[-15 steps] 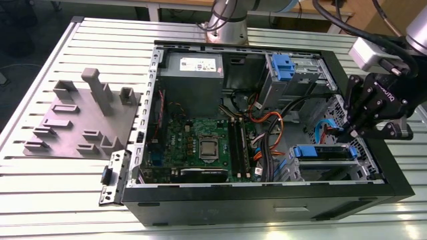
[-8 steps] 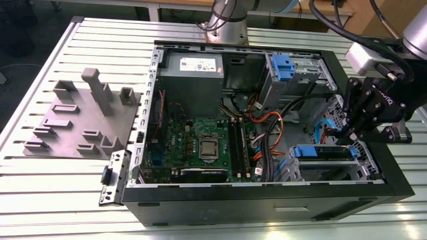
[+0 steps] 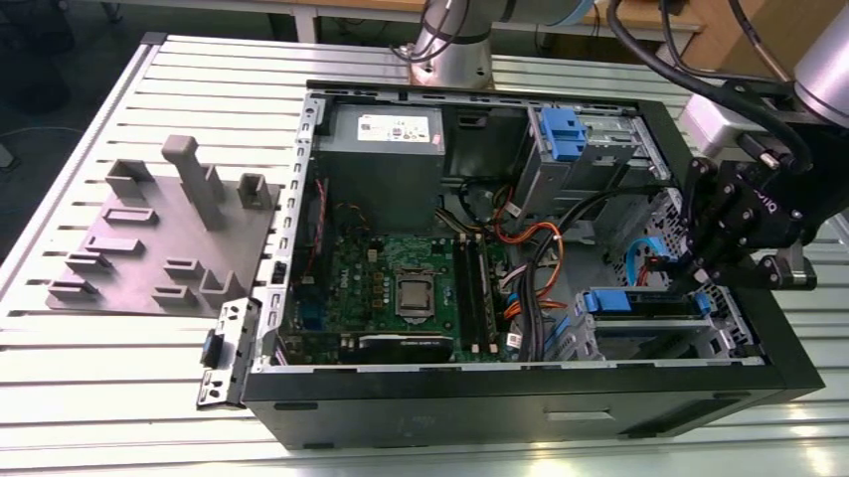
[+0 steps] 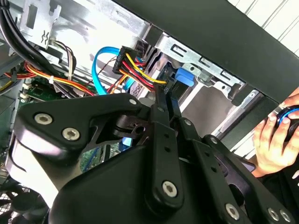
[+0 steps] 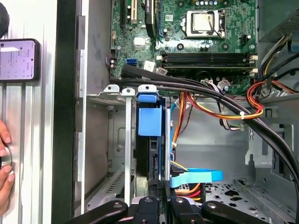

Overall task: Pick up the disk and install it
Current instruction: 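Insert the first disk wire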

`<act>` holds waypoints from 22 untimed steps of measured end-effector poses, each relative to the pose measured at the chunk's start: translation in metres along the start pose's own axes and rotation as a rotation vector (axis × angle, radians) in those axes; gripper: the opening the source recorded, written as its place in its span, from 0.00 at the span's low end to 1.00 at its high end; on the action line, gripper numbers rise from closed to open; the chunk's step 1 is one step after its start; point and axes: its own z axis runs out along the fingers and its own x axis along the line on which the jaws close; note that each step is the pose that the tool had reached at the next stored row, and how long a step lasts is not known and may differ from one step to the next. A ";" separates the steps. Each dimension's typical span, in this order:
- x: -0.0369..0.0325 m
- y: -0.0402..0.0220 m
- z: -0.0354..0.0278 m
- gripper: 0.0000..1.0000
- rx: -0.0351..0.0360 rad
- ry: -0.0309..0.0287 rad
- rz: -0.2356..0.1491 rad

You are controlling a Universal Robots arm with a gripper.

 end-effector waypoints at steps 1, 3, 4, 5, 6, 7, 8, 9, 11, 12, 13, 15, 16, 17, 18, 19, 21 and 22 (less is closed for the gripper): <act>0.0001 0.0010 0.0003 0.16 0.0022 0.0000 0.000; 0.0001 0.0034 0.0008 0.16 0.0065 0.0001 -0.002; 0.0001 0.0047 0.0012 0.16 0.0090 -0.0001 -0.002; 0.0004 0.0060 0.0015 0.16 0.0118 0.0000 -0.003; 0.0007 0.0070 0.0017 0.16 0.0141 0.0002 -0.004; 0.0012 0.0077 0.0021 0.16 0.0161 0.0001 -0.005; 0.0016 0.0083 0.0024 0.16 0.0183 -0.0001 -0.007; 0.0018 0.0083 0.0025 0.16 0.0198 0.0000 -0.008; 0.0023 0.0085 0.0027 0.16 0.0215 -0.0001 -0.008; 0.0026 0.0090 0.0030 0.16 0.0235 -0.0005 -0.008; 0.0028 0.0096 0.0032 0.16 0.0260 -0.0010 -0.008; 0.0030 0.0114 0.0033 0.16 0.0316 -0.0018 -0.009; 0.0031 0.0122 0.0033 0.16 0.0336 -0.0022 -0.010; 0.0032 0.0130 0.0033 0.16 0.0357 -0.0024 -0.010; 0.0032 0.0133 0.0035 0.16 0.0372 -0.0026 -0.010; 0.0032 0.0133 0.0036 0.16 0.0382 -0.0027 -0.010; 0.0033 0.0134 0.0039 0.16 0.0390 -0.0026 -0.010; 0.0034 0.0135 0.0042 0.16 0.0393 -0.0027 -0.010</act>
